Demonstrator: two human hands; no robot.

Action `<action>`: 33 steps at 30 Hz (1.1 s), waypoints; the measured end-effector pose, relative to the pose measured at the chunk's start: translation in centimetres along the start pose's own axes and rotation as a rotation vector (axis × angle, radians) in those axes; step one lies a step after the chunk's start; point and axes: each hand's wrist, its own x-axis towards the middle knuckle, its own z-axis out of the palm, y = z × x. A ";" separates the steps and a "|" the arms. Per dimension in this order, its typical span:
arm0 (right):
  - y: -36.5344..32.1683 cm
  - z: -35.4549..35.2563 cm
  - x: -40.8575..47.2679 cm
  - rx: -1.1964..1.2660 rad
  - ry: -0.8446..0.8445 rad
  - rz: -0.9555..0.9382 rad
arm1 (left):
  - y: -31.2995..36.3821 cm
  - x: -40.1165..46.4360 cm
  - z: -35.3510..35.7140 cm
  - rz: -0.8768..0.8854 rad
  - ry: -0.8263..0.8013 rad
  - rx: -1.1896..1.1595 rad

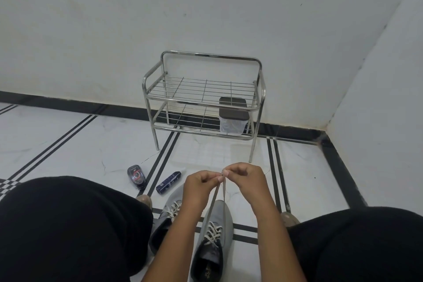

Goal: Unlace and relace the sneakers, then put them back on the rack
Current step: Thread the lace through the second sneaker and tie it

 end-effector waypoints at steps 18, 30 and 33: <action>11.5 2.4 -0.8 -0.353 0.204 0.595 | -11.8 -0.4 -2.3 -0.224 0.234 0.710; 19.1 7.7 -5.4 -0.663 -0.238 0.730 | -18.7 -0.5 -2.2 -0.318 -0.041 0.879; 19.6 8.0 -5.4 -0.692 -0.207 0.729 | -19.1 -0.4 -2.4 -0.388 -0.049 0.875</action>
